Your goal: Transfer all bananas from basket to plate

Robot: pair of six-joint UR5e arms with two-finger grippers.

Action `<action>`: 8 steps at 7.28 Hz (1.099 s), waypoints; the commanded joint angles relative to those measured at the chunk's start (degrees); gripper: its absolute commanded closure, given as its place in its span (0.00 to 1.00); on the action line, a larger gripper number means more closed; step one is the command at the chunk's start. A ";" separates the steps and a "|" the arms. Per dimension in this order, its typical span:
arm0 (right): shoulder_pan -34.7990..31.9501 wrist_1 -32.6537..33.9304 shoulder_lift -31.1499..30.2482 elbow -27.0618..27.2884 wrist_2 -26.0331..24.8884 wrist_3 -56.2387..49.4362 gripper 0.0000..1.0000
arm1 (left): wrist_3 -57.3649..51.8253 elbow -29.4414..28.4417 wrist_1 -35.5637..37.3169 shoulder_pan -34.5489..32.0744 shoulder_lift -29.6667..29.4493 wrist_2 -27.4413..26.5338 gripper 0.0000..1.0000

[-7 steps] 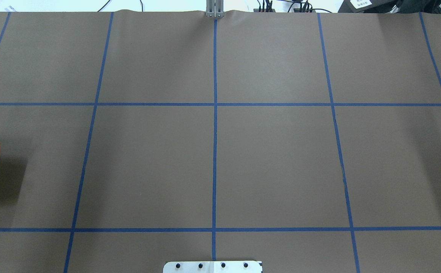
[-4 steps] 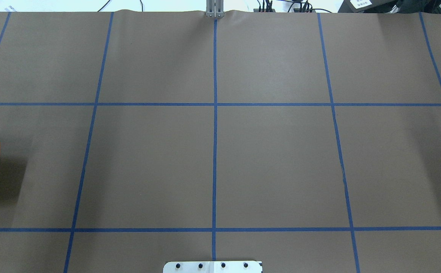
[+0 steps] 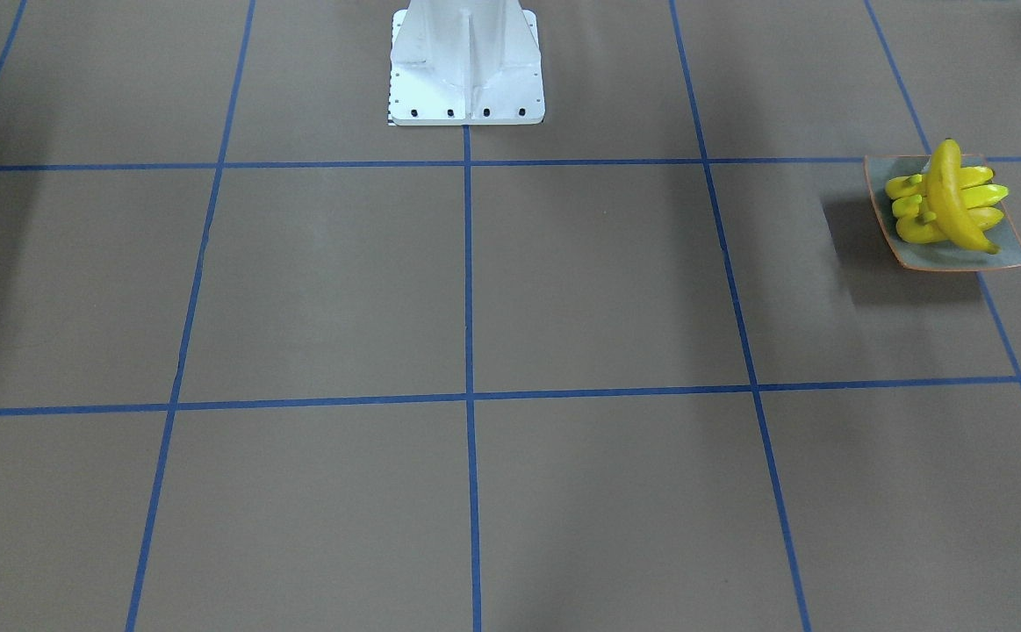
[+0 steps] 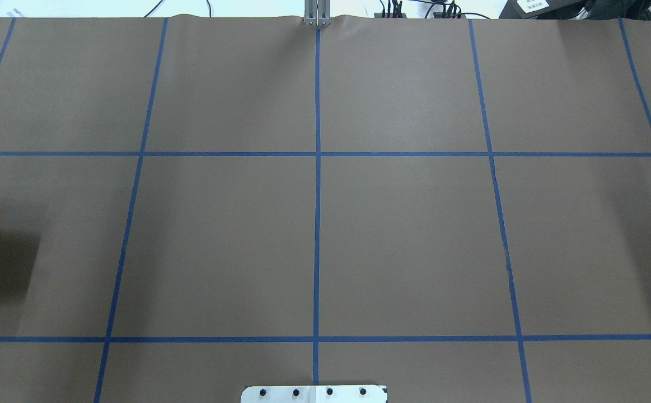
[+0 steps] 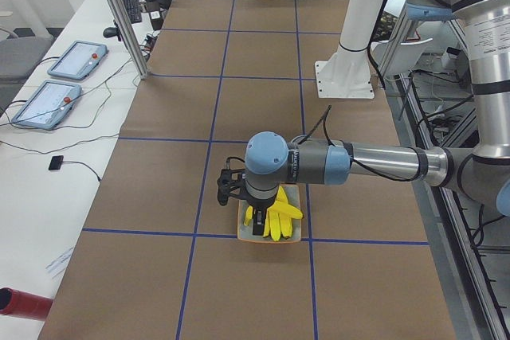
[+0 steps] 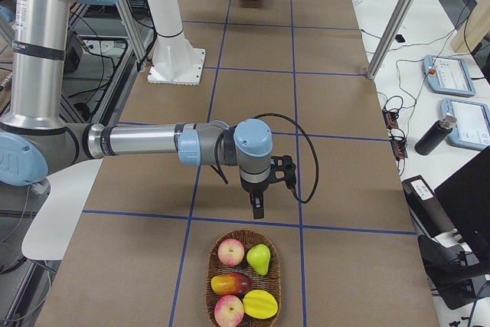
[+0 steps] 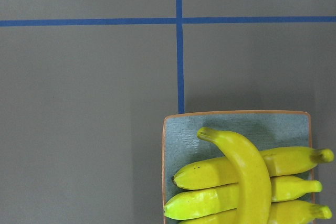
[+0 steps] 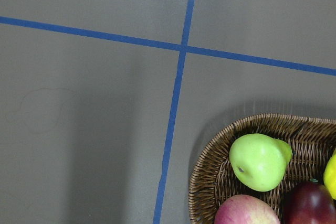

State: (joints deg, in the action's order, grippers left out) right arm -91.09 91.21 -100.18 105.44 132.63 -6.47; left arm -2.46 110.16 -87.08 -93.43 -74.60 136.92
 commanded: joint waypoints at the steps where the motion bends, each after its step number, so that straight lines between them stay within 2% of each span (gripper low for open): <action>1: -0.06 -2.68 0.16 0.12 0.00 0.58 0.00 | 0.00 0.75 -0.02 -0.09 2.15 -0.07 0.00; 2: -0.06 -6.19 -0.10 -0.06 0.09 0.76 0.00 | 0.00 1.20 -0.02 -0.09 3.83 -0.16 0.00; 8: -0.06 -6.92 0.16 -0.24 -0.17 0.76 0.00 | 0.00 0.32 0.24 0.09 5.25 -0.43 0.00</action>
State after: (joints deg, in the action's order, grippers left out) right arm -91.14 84.35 -100.04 105.35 132.59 -5.62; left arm -2.46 110.55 -86.88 -93.40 -69.62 136.58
